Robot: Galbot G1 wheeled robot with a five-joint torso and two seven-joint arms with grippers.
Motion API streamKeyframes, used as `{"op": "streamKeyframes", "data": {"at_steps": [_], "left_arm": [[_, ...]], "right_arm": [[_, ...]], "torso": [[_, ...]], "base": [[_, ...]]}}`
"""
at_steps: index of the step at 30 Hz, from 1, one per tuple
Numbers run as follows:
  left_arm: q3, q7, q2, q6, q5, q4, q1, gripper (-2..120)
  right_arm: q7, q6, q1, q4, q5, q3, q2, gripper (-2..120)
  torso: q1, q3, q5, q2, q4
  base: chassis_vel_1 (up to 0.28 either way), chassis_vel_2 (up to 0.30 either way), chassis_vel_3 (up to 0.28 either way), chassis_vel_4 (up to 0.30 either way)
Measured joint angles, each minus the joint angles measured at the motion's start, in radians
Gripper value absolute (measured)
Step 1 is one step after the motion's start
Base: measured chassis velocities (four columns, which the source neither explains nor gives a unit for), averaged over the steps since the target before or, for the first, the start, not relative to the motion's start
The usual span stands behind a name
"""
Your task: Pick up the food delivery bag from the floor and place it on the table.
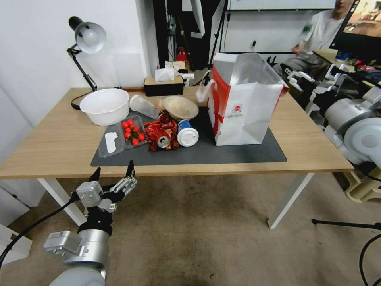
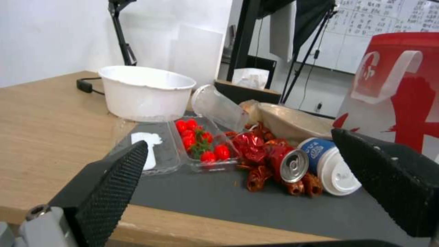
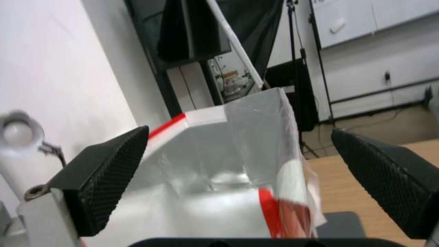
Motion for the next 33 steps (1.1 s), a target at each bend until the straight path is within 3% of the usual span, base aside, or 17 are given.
{"op": "streamKeyframes", "data": {"at_steps": [5,8,9,16,24,33], "left_arm": [[-0.010,0.009,0.004,0.005,0.011,0.001,-0.006,100],[-0.011,0.013,0.004,0.005,0.013,0.002,-0.006,100],[-0.013,0.027,0.006,0.005,0.016,0.007,-0.010,100],[-0.022,0.050,-0.005,-0.019,0.047,0.018,-0.005,100],[-0.042,0.065,-0.009,-0.036,0.087,0.029,0.001,100],[-0.022,0.104,-0.018,-0.046,0.126,0.088,0.006,100]], "right_arm": [[-0.060,0.037,-0.155,0.056,-0.191,0.093,-0.018,100],[-0.068,0.046,-0.179,0.064,-0.211,0.110,-0.022,100],[-0.098,0.093,-0.274,0.098,-0.290,0.163,-0.035,100],[-0.103,0.182,-0.354,0.133,-0.390,0.169,-0.025,100],[-0.103,0.272,-0.519,0.147,-0.498,0.169,0.065,100],[-0.076,0.342,-0.706,0.165,-0.714,0.168,0.243,100]], "torso": [[0.000,0.000,0.0006,0.000,-0.0003],[0.000,0.000,0.0007,0.000,-0.0002],[0.000,0.000,-0.0002,0.000,-0.0004],[0.000,0.000,-0.0003,0.000,0.0002],[0.000,0.000,0.0004,0.000,-0.0005],[0.000,0.000,-0.0001,0.000,-0.0001]], "base": [[0.000,0.000,0.000,0.000],[0.000,0.000,0.000,0.000],[0.000,0.000,0.000,0.000],[0.000,0.000,0.000,0.000],[0.000,0.000,0.000,0.000],[0.000,0.000,0.000,0.000]]}}
